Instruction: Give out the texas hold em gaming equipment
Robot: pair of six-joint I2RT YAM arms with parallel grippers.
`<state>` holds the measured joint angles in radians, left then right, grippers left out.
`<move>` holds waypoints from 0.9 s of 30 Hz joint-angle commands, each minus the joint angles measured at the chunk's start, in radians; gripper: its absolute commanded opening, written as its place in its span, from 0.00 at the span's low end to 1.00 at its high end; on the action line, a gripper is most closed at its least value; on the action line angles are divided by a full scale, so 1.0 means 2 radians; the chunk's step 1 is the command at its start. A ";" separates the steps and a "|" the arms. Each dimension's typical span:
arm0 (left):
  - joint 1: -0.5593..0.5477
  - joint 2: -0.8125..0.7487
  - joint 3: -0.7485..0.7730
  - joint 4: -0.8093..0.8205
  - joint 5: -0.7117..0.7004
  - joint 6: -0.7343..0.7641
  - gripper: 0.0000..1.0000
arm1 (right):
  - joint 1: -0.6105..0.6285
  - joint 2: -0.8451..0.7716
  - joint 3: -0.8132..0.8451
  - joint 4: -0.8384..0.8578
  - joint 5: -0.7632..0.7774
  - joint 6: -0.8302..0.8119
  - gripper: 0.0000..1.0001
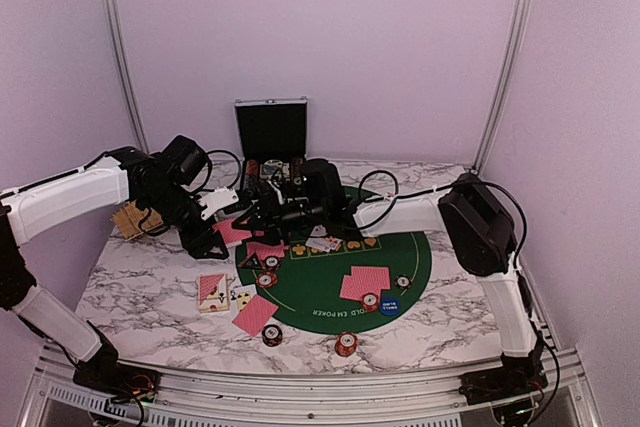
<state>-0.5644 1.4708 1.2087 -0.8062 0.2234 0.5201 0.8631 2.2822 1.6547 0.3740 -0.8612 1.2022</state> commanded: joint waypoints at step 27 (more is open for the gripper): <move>0.005 -0.005 0.008 -0.006 -0.001 0.004 0.00 | -0.011 -0.047 -0.047 0.077 -0.034 0.047 0.21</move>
<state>-0.5613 1.4708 1.2083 -0.8062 0.2173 0.5232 0.8413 2.2173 1.5673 0.4442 -0.8997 1.2564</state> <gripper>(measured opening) 0.658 0.204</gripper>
